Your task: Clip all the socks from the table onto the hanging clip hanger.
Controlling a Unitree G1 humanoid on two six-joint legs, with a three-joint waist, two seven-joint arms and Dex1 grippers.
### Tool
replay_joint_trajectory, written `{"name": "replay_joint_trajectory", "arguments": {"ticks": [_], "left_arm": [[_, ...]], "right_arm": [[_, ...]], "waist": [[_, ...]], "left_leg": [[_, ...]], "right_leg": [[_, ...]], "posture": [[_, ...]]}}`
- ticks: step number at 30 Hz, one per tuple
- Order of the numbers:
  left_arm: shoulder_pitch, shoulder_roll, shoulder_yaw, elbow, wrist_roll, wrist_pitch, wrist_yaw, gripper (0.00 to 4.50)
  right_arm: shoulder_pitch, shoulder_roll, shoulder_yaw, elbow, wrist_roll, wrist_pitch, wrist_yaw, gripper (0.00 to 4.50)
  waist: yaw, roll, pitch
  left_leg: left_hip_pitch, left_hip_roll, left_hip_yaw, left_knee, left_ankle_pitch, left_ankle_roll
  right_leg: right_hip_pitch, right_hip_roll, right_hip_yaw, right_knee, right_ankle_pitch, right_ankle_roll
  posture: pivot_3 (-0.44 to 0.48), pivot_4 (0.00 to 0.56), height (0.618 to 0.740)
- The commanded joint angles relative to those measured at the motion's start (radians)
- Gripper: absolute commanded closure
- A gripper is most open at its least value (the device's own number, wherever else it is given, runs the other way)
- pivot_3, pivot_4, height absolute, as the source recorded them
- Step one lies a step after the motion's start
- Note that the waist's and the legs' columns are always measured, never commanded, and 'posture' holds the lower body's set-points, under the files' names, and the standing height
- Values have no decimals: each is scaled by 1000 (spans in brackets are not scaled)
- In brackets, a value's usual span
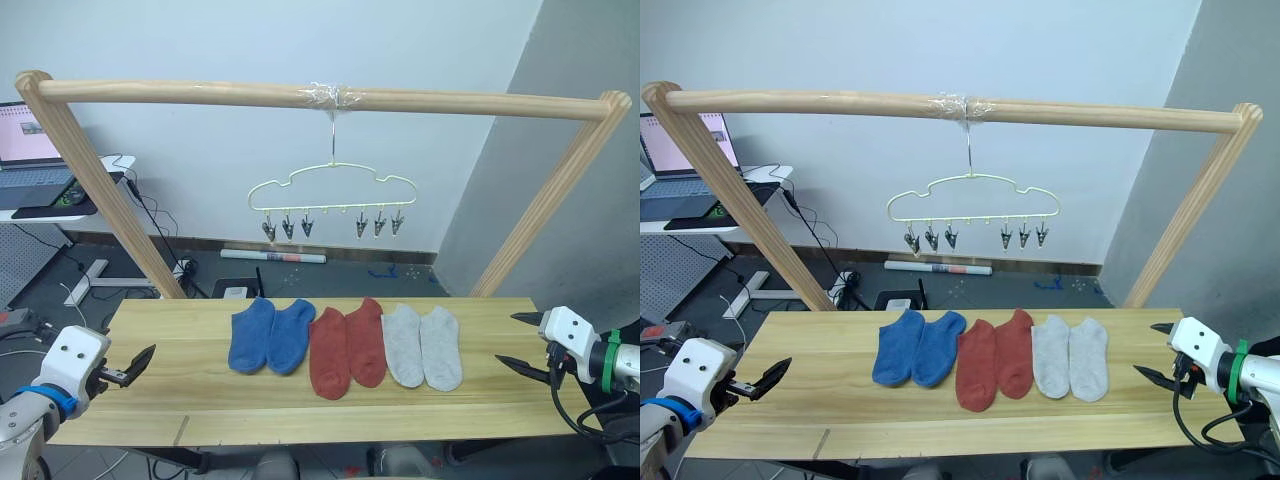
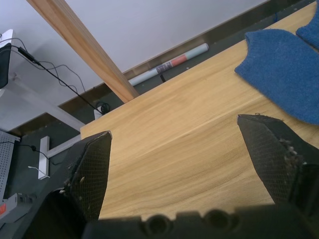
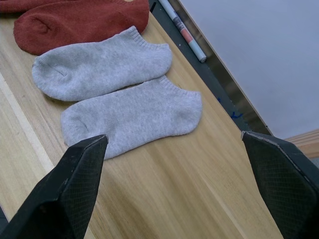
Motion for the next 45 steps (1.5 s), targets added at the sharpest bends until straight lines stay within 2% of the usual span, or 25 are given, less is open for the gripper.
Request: {"name": "replay_joint_trajectory", "arguments": {"ticks": [1, 4, 11, 18, 21, 30, 38, 45], "left_arm": [[-4, 11, 43, -26, 1, -8, 10, 32], [-4, 11, 51, -19, 15, -37, 19, 32], [-1, -14, 60, -37, -11, -110, -14, 32], [5, -44, 39, -49, -11, -85, -9, 32], [-5, -68, 54, -55, -71, -55, -35, 32], [-56, -94, 26, -93, -95, -47, -25, 32], [-207, -219, -115, -217, -54, -16, 107, 32], [-370, -368, -224, -269, -44, 2, 242, 32]], "right_arm": [[12, -4, -38, -46, 13, -12, -8, 0], [59, 16, -44, -96, 14, -26, -24, 0], [30, 42, -48, -82, -6, -46, -82, 0], [27, 44, -46, -97, 2, -44, -84, 0], [36, 47, -49, -107, 4, -44, -89, 0], [69, 64, -58, -197, 33, 1, -110, 0], [87, 81, -89, -431, 108, 135, -138, 0], [-9, 93, -45, -614, 167, 277, -158, 0]], "waist": [[0, 0, -1], [1, 0, -2], [1, 0, -3], [-1, 0, -3], [-2, 0, -3], [-3, 2, 1], [-5, 4, 23], [-23, 3, 30]], "left_leg": [[0, 0, 0, 0, 0, 0], [0, 0, 0, 0, 0, 0], [4, 0, 1, 1, 0, 0], [6, 0, 1, 0, 0, 0], [6, 0, 1, 0, 0, 0], [7, 0, 1, 0, 0, 0], [7, 0, 2, 1, 0, 0], [0, 0, 1, 1, 0, 0]], "right_leg": [[0, 0, 0, 0, 0, 0], [0, 0, 0, 0, 0, 0], [0, 0, 1, 0, 0, 0], [0, 0, 1, 0, 0, 0], [0, 0, 1, 0, 0, 0], [0, 0, 2, 0, 0, 0], [1, 0, 2, 1, 0, 0], [1, 2, 4, 2, 0, 1]], "posture": [[55, 15, 740], [57, 16, 740], [57, 12, 740], [41, 18, 740], [31, 24, 740], [-5, 56, 740], [-57, 89, 740], [-91, 96, 740]]}}
